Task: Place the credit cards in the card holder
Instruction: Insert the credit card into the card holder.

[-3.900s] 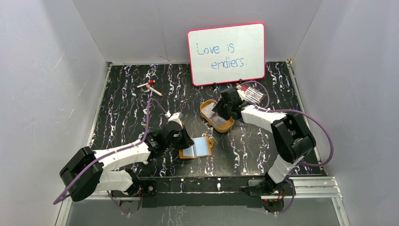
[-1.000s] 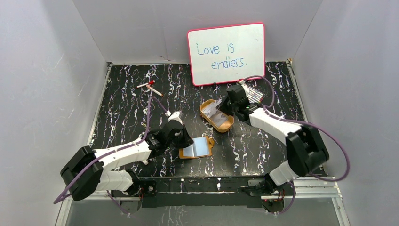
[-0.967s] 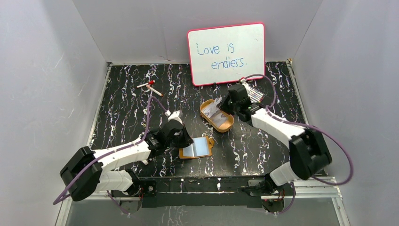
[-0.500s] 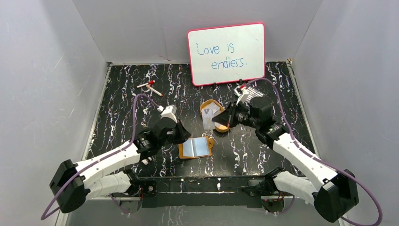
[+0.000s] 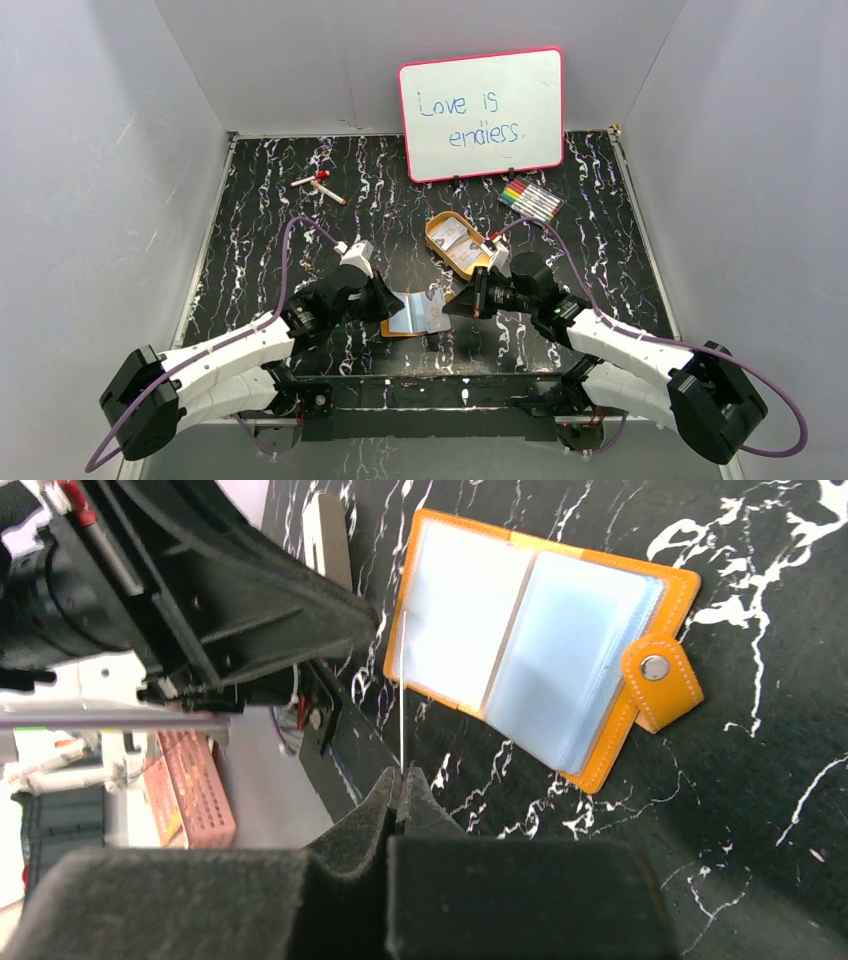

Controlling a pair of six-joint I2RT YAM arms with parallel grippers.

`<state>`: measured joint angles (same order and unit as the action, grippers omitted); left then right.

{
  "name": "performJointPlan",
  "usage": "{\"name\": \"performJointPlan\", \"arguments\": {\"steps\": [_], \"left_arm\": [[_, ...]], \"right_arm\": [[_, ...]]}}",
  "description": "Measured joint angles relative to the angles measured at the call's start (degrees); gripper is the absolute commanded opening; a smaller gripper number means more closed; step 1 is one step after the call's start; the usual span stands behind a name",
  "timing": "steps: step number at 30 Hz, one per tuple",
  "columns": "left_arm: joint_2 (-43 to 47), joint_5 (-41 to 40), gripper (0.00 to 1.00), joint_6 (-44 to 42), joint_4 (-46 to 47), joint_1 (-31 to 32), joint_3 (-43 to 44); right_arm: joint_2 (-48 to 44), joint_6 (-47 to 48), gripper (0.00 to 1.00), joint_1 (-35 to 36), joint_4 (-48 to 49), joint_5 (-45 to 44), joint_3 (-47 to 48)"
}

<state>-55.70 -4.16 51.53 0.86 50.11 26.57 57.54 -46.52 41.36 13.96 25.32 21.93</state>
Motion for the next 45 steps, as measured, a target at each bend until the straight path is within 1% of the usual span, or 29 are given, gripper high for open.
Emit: {"name": "performJointPlan", "arguments": {"steps": [4, 8, 16, 23, 31, 39, 45], "left_arm": [[-2.23, 1.03, 0.0, 0.07, 1.49, 0.0, -0.02], [-4.46, 0.61, 0.0, 0.52, 1.55, 0.0, -1.05], [-5.4, -2.54, 0.0, 2.19, -0.96, 0.0, -4.83], [-6.14, -3.58, 0.0, 2.62, -0.92, 0.0, -6.36], [-6.14, -3.82, 0.0, 2.58, -0.87, 0.0, -6.38], [-6.14, -3.82, 0.0, 2.6, -0.85, 0.0, -6.4], [-6.14, -3.82, 0.0, 2.6, -0.7, 0.0, -6.49]], "right_arm": [[1.68, -4.33, 0.0, 0.87, 4.28, -4.04, -2.03], [5.18, -6.69, 0.0, 1.42, 7.21, -6.21, -1.99], [13.07, -8.7, 0.0, 3.32, 8.76, -8.09, 0.09], [18.86, -8.76, 0.0, 4.07, 10.12, -8.09, 3.34], [23.69, -7.85, 0.0, 4.5, 9.51, -8.17, 6.75], [27.36, -7.61, 0.0, 4.57, 8.5, -8.31, 7.5], [28.2, -7.76, 0.0, 4.76, 8.52, -8.26, 7.5]]}}
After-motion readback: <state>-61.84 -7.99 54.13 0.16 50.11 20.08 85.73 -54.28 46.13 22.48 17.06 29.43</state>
